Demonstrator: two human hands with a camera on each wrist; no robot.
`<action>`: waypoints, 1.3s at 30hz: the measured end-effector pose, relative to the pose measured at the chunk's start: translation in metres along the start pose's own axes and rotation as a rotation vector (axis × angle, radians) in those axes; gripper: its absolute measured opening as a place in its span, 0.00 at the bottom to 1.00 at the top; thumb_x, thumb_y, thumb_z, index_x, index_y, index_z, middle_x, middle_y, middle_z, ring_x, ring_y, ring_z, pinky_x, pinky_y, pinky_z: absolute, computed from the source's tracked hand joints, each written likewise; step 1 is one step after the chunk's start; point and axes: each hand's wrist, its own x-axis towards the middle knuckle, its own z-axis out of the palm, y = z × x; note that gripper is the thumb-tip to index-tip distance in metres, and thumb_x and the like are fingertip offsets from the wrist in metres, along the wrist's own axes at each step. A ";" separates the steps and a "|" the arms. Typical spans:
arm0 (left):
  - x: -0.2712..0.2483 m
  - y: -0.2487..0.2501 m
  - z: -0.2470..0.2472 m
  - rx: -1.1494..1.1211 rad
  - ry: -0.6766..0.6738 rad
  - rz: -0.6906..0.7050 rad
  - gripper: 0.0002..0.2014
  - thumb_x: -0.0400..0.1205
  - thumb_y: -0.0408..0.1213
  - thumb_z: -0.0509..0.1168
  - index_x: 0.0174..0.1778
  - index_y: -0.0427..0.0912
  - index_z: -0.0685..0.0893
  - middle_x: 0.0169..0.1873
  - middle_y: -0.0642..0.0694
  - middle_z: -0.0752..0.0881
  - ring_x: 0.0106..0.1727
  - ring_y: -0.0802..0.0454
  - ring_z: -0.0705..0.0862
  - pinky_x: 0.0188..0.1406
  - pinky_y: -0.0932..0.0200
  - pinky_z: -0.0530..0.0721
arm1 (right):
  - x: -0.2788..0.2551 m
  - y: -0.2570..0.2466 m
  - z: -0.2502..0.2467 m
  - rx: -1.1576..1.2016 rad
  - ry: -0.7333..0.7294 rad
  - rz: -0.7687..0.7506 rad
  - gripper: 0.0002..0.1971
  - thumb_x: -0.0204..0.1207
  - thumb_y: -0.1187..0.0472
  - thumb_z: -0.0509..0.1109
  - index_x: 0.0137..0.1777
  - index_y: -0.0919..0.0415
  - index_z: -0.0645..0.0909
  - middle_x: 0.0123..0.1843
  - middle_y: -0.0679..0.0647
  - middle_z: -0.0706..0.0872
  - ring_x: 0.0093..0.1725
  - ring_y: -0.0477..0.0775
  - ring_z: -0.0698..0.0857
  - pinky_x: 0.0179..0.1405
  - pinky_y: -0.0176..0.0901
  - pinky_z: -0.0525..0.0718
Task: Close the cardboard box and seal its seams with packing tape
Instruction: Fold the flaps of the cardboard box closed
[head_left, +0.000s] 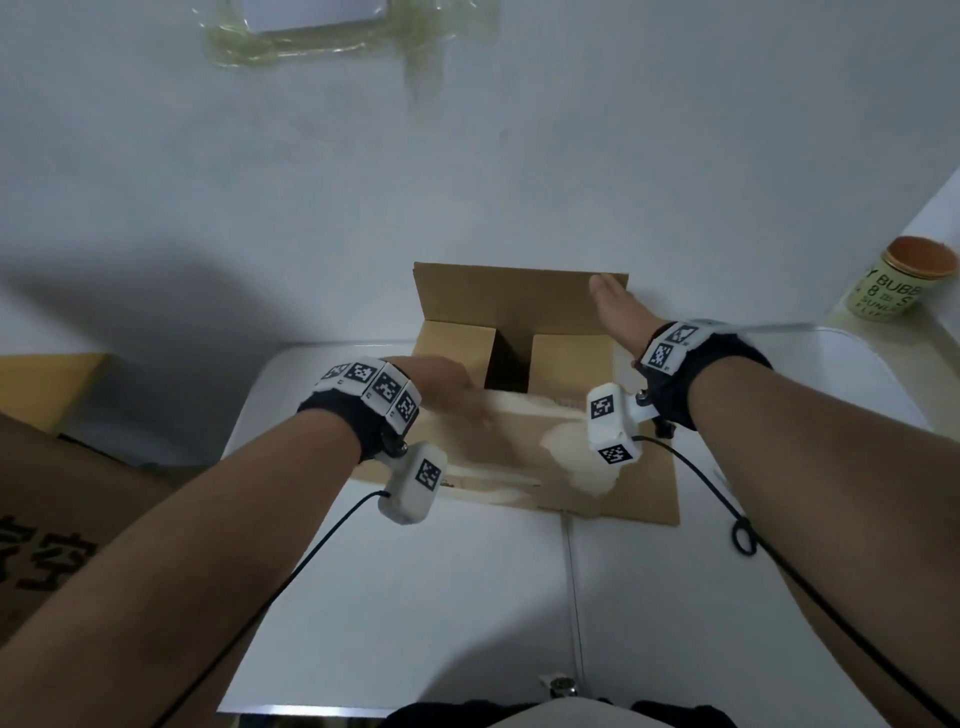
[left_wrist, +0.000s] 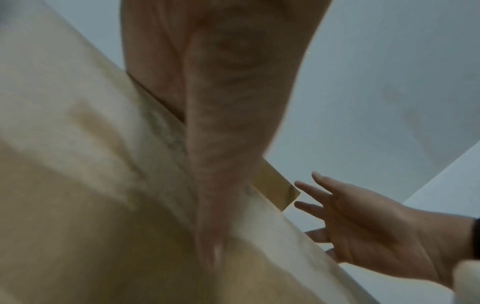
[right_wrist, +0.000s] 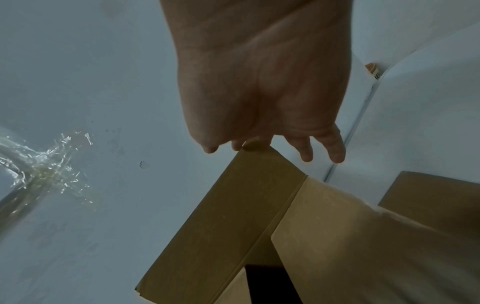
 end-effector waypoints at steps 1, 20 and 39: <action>0.004 -0.004 -0.001 0.033 0.160 0.031 0.31 0.74 0.67 0.65 0.68 0.51 0.81 0.62 0.48 0.84 0.64 0.44 0.80 0.68 0.46 0.76 | -0.001 0.001 -0.001 -0.019 0.010 -0.014 0.30 0.86 0.41 0.41 0.85 0.51 0.49 0.87 0.52 0.50 0.86 0.55 0.49 0.84 0.58 0.49; 0.051 -0.055 0.096 -0.724 0.520 -0.159 0.49 0.73 0.59 0.71 0.82 0.46 0.51 0.84 0.46 0.51 0.81 0.45 0.62 0.78 0.45 0.65 | 0.048 -0.019 0.042 -0.682 0.223 -0.191 0.29 0.84 0.42 0.50 0.82 0.51 0.59 0.84 0.53 0.60 0.84 0.60 0.54 0.78 0.70 0.49; 0.049 -0.064 0.102 -0.809 0.466 -0.077 0.43 0.81 0.55 0.65 0.85 0.55 0.44 0.85 0.47 0.40 0.86 0.46 0.49 0.81 0.45 0.56 | -0.003 0.088 0.069 -0.406 0.019 0.119 0.35 0.84 0.50 0.62 0.86 0.52 0.49 0.86 0.61 0.40 0.81 0.66 0.64 0.75 0.51 0.67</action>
